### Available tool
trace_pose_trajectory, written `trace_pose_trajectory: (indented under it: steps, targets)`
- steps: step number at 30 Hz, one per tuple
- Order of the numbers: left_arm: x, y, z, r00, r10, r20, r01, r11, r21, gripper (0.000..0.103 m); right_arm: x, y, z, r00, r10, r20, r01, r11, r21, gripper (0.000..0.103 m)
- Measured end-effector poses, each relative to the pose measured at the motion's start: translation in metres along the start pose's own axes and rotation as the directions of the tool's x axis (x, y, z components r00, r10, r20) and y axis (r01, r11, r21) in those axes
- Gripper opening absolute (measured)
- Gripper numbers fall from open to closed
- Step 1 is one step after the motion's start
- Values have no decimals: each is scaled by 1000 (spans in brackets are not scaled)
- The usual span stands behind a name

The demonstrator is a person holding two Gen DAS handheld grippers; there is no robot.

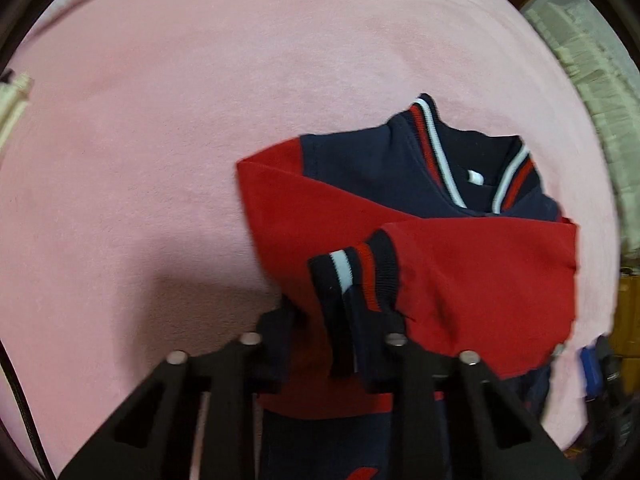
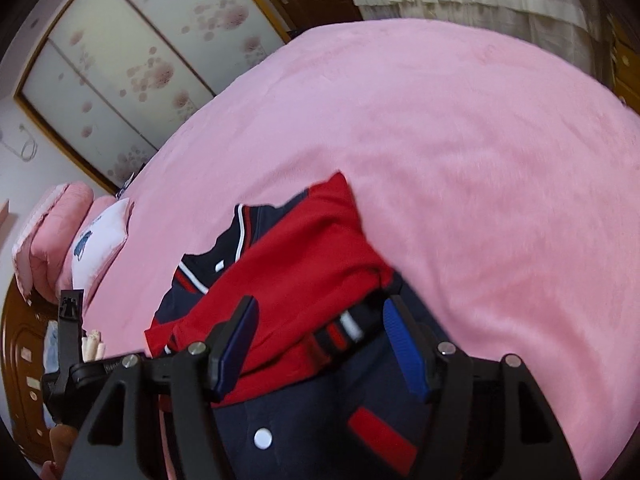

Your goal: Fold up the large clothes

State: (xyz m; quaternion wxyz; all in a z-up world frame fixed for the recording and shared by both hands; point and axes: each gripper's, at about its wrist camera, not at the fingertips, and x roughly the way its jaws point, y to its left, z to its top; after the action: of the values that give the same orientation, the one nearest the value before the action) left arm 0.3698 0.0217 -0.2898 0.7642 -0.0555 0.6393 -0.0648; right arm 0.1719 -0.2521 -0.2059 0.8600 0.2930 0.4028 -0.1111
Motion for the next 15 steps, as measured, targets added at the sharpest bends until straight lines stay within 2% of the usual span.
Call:
trace_pose_trajectory:
  steps: [3,4,7,8,9,10,11,12,14,15]
  targets:
    - [-7,-7,-3,996,86,24,-87,996,37,5,3,10,19,1000,11,12,-10,996,-83,65]
    - [-8,-7,-4,992,125,30,-126,991,34,5,6,13,23,1000,19,11,-17,994,-110,65]
    - [-6,-2,-6,990,140,23,-140,990,4,5,23,22,40,999,25,-35,-32,977,-213,65]
    - [-7,-2,-5,991,134,21,-134,991,-12,5,30,24,46,998,30,-55,-43,968,-247,59]
    - [-7,1,-5,992,127,19,-126,991,-43,5,36,25,50,997,41,-70,-58,961,-269,38]
    - [-7,0,-6,992,127,19,-125,990,-60,5,46,26,55,994,54,-95,-79,953,-292,27]
    - [-7,0,-7,991,132,20,-130,989,-66,5,58,24,60,990,48,-134,-87,950,-301,9]
    - [-5,-2,-7,989,149,18,-147,987,-68,5,70,21,63,983,50,-179,-102,950,-296,3]
    - [-1,-3,-7,985,171,15,-170,983,-71,5,91,12,69,968,43,-246,-111,956,-270,2]
    - [1,-4,-7,983,186,11,-184,980,-78,6,98,8,72,968,25,-250,-93,960,-265,1]
